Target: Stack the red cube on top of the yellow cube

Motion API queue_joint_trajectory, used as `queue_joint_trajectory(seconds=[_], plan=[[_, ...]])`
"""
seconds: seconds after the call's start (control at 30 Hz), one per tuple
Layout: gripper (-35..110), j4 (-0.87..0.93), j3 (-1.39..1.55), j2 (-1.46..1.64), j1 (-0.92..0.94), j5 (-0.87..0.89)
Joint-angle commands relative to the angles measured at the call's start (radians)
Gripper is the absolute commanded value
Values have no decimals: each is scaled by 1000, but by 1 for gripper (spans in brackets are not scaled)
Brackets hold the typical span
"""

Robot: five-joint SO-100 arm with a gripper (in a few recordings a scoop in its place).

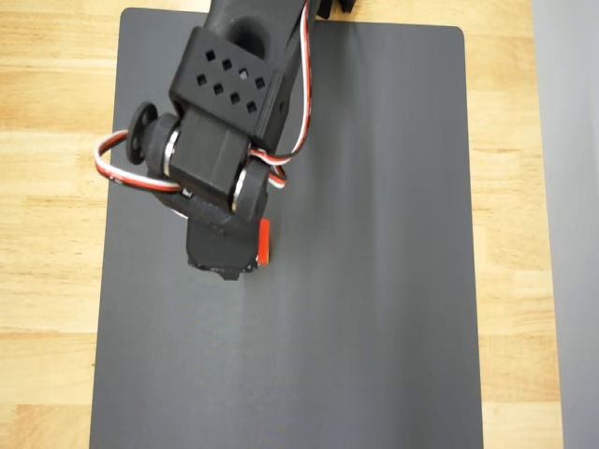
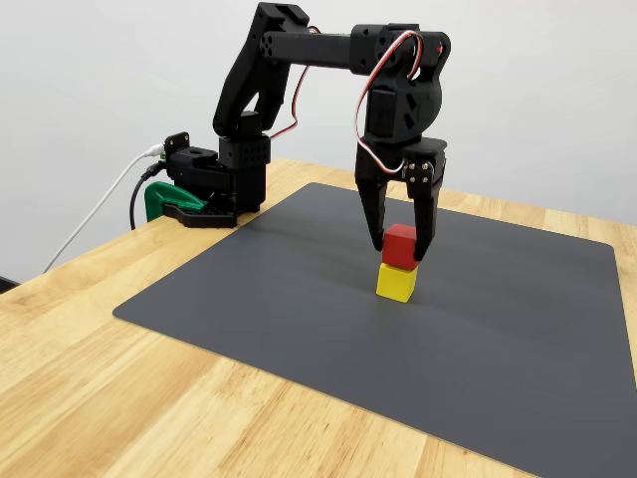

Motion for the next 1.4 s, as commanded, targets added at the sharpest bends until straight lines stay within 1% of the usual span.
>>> queue_joint_trajectory(seconds=[0.0, 0.27, 0.6, 0.8, 1.37], plan=[[12, -6, -31, 15, 8, -8], [17, -15, -25, 17, 11, -8], [16, -31, 6, 29, 8, -18], [22, -74, 81, 78, 3, -18], [24, -74, 94, 100, 2, -15]])
